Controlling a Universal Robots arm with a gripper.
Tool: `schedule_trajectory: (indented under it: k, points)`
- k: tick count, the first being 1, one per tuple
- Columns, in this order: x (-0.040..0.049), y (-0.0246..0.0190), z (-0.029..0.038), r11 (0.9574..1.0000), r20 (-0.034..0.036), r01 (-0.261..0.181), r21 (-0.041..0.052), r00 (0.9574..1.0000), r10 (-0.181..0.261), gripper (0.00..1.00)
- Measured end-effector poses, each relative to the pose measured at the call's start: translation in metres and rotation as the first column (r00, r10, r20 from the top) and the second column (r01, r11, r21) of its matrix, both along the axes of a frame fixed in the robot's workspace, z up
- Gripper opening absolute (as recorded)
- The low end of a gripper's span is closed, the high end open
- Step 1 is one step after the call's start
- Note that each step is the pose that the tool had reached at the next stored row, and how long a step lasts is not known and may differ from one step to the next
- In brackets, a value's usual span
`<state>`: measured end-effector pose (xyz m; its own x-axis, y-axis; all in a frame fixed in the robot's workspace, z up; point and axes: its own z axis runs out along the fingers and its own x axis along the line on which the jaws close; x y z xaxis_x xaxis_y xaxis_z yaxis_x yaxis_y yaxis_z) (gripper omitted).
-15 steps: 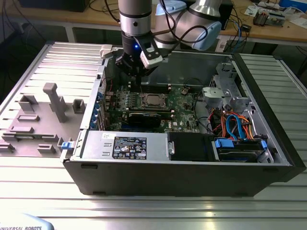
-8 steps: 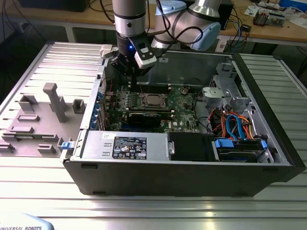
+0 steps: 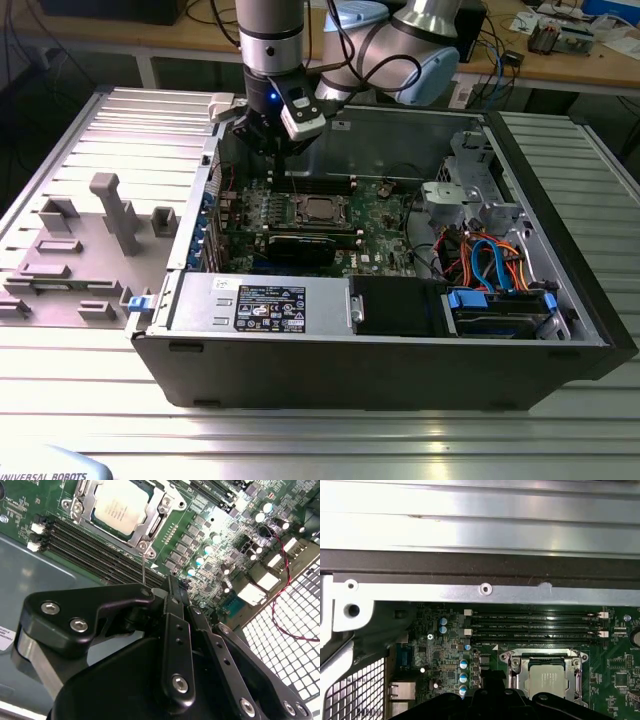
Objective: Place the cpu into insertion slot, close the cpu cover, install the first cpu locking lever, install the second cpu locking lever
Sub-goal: 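Install the first cpu locking lever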
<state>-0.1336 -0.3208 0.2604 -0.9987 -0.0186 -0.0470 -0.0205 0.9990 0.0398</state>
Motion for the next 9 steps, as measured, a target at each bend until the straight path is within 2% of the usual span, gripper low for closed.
schedule_trajectory:
  k: [5, 9]
  points:
    - [0.0, 0.0002, -0.0002, 1.0, 0.0002, 0.0, 0.0002, 1.0, 0.0, 0.11]
    - [-0.0001, 0.0032, -0.0002, 1.0, 0.0, 0.0, 0.0, 1.0, 0.0, 0.11]
